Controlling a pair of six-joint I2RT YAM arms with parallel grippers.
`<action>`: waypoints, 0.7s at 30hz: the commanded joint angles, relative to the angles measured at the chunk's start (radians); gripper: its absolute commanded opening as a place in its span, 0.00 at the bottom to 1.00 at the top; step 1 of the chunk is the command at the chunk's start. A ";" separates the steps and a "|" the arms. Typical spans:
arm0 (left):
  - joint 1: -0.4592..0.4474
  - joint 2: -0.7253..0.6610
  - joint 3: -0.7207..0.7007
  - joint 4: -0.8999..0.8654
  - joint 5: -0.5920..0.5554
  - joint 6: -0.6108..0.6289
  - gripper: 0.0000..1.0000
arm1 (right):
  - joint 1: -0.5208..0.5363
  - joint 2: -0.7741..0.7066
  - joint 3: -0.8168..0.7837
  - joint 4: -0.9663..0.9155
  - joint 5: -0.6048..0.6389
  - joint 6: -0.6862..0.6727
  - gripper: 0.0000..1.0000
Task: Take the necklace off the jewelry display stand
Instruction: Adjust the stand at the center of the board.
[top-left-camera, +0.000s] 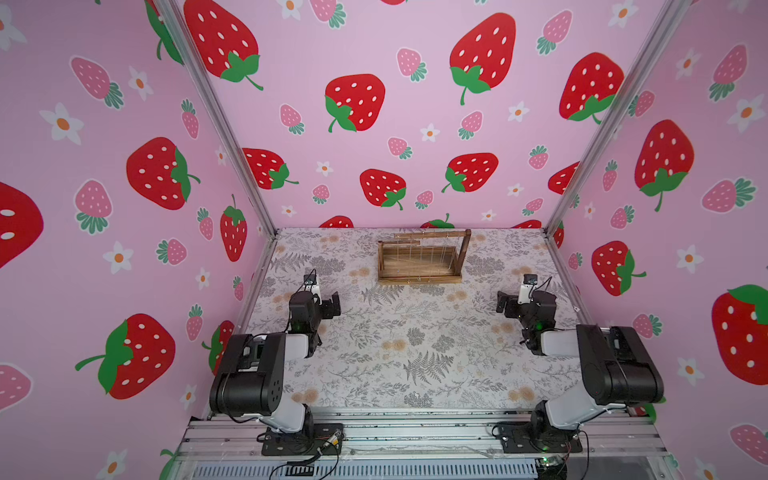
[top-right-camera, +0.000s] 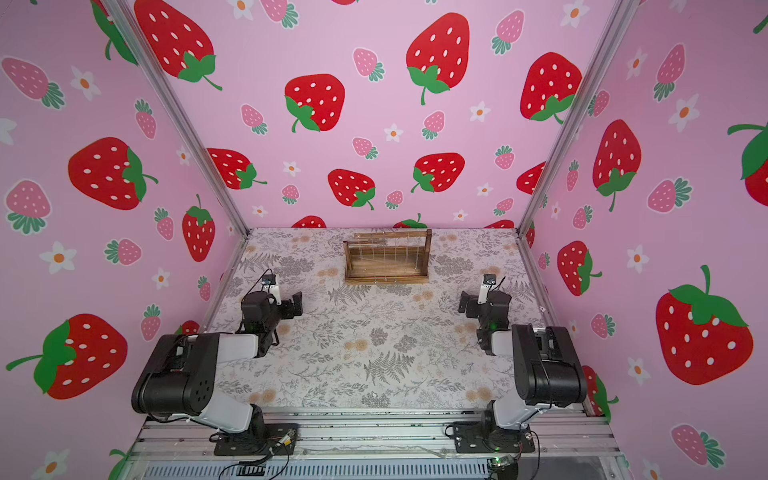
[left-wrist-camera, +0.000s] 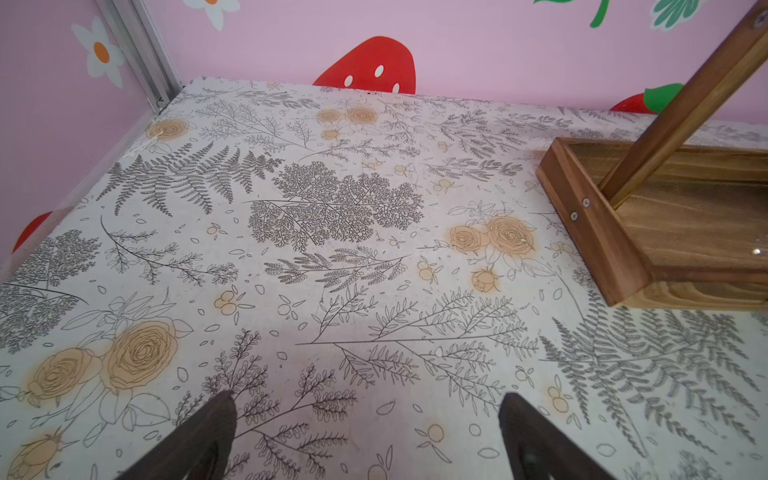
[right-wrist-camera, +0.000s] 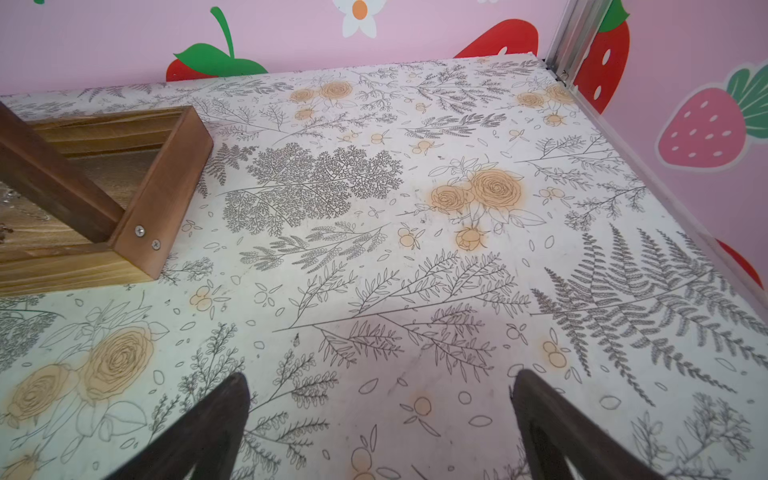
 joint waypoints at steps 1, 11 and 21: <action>-0.003 0.006 0.022 -0.004 -0.013 0.000 0.99 | -0.003 -0.012 0.006 0.008 0.000 -0.007 0.99; -0.004 0.006 0.022 -0.006 -0.014 0.001 0.99 | -0.002 -0.012 0.005 0.009 0.000 -0.007 0.99; -0.002 0.005 0.022 -0.005 -0.017 -0.005 0.99 | -0.006 -0.005 0.021 -0.013 0.010 0.006 0.99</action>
